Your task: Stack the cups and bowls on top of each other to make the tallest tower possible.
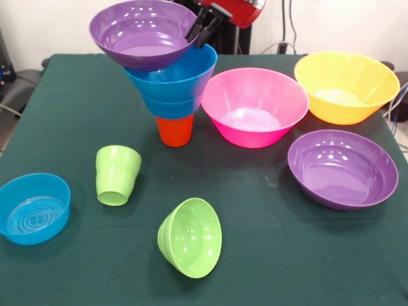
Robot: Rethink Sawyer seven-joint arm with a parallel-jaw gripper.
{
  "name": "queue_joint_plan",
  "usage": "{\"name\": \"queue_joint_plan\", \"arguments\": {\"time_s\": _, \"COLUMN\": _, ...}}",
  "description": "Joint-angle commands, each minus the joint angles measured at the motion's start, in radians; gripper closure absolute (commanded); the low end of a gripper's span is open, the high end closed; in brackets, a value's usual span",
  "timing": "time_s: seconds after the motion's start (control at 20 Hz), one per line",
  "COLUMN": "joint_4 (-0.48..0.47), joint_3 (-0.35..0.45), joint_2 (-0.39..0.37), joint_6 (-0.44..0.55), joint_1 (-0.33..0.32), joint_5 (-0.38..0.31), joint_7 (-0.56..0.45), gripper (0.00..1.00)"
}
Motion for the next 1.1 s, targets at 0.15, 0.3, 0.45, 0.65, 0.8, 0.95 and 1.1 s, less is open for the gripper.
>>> {"name": "queue_joint_plan", "arguments": {"time_s": 0.15, "joint_4": -0.029, "joint_3": 0.027, "joint_2": 0.037, "joint_6": -0.085, "joint_1": 0.028, "joint_5": 0.053, "joint_7": 0.223, "gripper": 1.00}}
{"name": "queue_joint_plan", "arguments": {"time_s": 0.3, "joint_4": -0.027, "joint_3": 0.028, "joint_2": 0.035, "joint_6": -0.094, "joint_1": 0.027, "joint_5": 0.066, "joint_7": 0.211, "gripper": 1.00}}
{"name": "queue_joint_plan", "arguments": {"time_s": 0.45, "joint_4": -0.029, "joint_3": 0.028, "joint_2": 0.035, "joint_6": -0.096, "joint_1": 0.028, "joint_5": 0.077, "joint_7": 0.202, "gripper": 1.00}}
{"name": "queue_joint_plan", "arguments": {"time_s": 0.65, "joint_4": -0.039, "joint_3": 0.027, "joint_2": 0.037, "joint_6": -0.088, "joint_1": 0.031, "joint_5": 0.094, "joint_7": 0.197, "gripper": 1.00}}
{"name": "queue_joint_plan", "arguments": {"time_s": 0.8, "joint_4": -0.040, "joint_3": 0.024, "joint_2": 0.037, "joint_6": -0.088, "joint_1": 0.034, "joint_5": 0.107, "joint_7": 0.195, "gripper": 1.00}}
{"name": "queue_joint_plan", "arguments": {"time_s": 0.95, "joint_4": -0.045, "joint_3": 0.020, "joint_2": 0.038, "joint_6": -0.086, "joint_1": 0.037, "joint_5": 0.118, "joint_7": 0.193, "gripper": 1.00}}
{"name": "queue_joint_plan", "arguments": {"time_s": 1.1, "joint_4": -0.050, "joint_3": 0.022, "joint_2": 0.037, "joint_6": -0.086, "joint_1": 0.035, "joint_5": 0.133, "joint_7": 0.187, "gripper": 1.00}}
